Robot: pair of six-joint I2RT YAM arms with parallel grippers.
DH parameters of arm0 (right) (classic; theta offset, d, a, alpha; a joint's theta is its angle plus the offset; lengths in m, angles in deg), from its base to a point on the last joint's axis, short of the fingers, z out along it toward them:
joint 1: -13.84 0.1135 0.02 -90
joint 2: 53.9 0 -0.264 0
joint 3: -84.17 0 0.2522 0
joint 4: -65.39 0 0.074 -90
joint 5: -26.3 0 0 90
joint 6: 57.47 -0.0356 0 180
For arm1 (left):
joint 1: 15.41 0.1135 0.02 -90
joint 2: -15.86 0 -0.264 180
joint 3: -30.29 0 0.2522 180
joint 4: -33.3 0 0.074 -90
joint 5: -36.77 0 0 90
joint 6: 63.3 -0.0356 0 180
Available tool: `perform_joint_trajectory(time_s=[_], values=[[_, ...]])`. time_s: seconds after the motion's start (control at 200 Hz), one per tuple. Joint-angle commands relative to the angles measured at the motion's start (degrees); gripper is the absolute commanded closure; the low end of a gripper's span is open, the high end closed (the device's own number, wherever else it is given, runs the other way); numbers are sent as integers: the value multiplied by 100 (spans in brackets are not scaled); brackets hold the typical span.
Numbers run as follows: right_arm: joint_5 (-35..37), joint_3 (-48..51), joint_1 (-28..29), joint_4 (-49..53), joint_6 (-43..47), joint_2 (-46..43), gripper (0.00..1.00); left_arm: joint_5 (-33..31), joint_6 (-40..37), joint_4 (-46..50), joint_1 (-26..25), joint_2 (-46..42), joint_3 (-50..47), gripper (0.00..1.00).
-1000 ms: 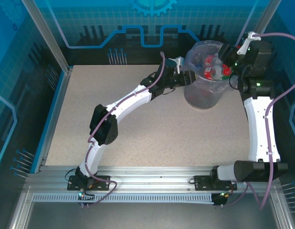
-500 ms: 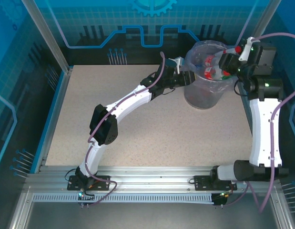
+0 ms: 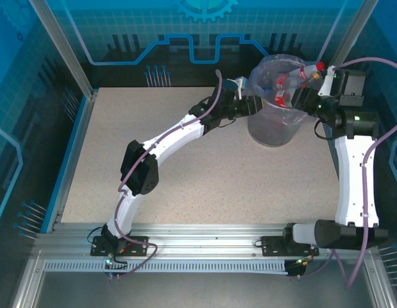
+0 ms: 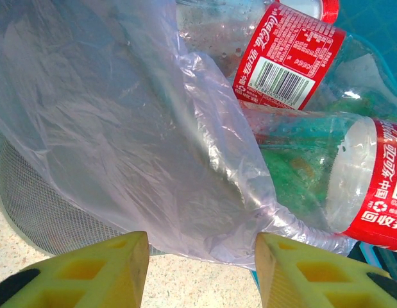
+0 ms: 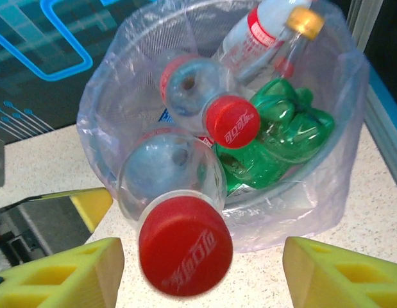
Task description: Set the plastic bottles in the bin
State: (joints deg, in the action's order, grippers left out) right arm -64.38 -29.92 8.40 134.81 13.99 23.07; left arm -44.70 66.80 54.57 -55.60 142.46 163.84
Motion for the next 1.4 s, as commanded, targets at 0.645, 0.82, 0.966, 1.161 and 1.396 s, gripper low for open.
perform_joint_trajectory(time_s=[0.645, 0.82, 0.966, 1.161, 1.396], values=[[16, -319, 233, -1047, 783, 314, 64, -133, -151, 128, 50, 63, 2, 52], [99, -689, 257, -1268, 1043, 598, 67, -142, -160, 159, 54, 70, -9, 52], [-116, -919, 219, -1370, 985, 904, 67, -150, -162, 163, 60, 74, -34, 52], [-617, -734, 87, -1250, 608, 1103, 66, -149, -169, 181, 72, 74, -19, 52], [-1179, -141, -444, -1046, 141, 1094, 66, -142, -160, 173, 90, 78, -19, 52]])
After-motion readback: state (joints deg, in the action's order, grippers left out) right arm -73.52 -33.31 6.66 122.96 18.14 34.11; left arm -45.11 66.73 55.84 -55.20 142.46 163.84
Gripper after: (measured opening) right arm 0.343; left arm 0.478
